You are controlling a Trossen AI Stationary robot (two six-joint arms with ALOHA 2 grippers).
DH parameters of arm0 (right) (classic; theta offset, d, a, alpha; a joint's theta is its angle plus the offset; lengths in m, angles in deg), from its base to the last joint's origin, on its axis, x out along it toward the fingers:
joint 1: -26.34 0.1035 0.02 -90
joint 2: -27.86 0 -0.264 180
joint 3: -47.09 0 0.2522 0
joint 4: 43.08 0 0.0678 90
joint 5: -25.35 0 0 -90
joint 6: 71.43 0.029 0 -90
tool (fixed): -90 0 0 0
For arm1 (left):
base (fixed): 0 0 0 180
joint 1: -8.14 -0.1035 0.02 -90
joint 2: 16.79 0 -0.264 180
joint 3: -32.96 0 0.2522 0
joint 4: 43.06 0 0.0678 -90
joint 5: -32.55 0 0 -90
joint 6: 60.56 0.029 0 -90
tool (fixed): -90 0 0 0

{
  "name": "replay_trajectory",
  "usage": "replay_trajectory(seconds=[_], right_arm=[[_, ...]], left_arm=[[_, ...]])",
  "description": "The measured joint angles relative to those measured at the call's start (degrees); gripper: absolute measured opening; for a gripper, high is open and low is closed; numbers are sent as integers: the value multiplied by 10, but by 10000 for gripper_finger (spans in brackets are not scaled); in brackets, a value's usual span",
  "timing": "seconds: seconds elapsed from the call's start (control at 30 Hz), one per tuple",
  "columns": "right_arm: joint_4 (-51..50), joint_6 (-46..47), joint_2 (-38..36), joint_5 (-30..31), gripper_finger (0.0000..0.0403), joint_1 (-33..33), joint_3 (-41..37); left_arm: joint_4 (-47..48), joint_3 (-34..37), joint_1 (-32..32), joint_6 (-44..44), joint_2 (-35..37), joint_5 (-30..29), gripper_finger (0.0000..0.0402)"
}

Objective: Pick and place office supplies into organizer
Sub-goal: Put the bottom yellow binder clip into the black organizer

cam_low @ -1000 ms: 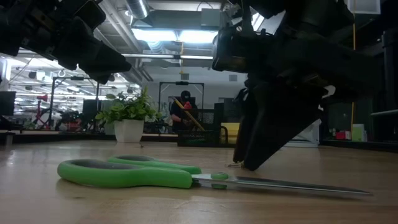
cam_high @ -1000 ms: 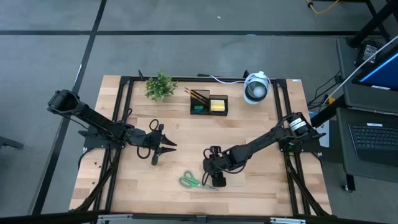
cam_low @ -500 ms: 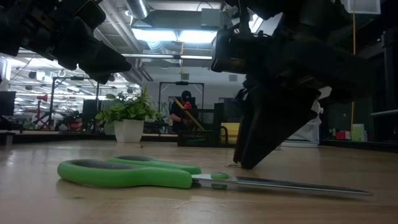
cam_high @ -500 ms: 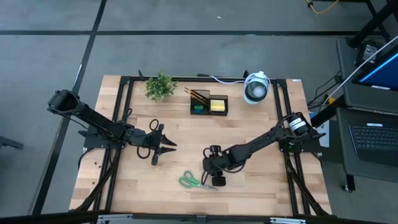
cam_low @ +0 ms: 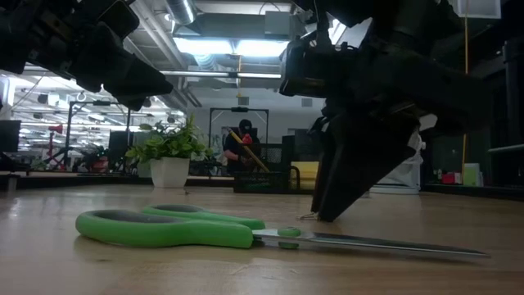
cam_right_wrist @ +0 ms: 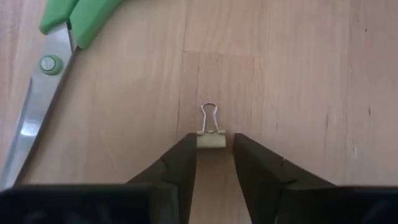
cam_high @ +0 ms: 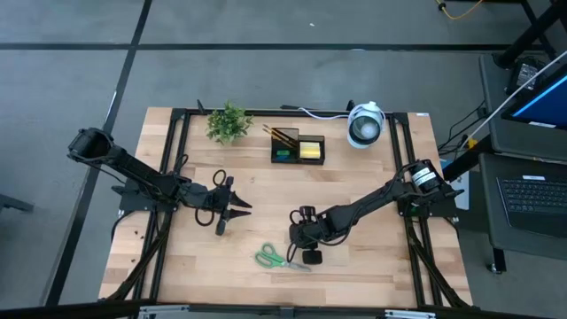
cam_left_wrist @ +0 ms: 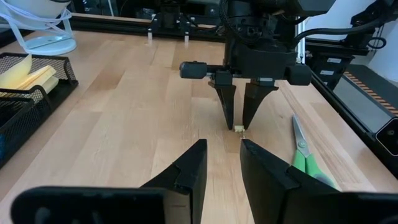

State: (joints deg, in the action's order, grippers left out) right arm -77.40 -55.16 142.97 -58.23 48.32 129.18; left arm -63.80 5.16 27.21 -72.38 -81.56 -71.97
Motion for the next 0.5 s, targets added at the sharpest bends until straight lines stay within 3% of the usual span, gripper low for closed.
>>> replay_trajectory(seconds=[0.5], right_arm=[[-1, -2, 0, 2, 71, 0, 0]], left_arm=[[0, 0, 0, 0, 0, 0, 90]])
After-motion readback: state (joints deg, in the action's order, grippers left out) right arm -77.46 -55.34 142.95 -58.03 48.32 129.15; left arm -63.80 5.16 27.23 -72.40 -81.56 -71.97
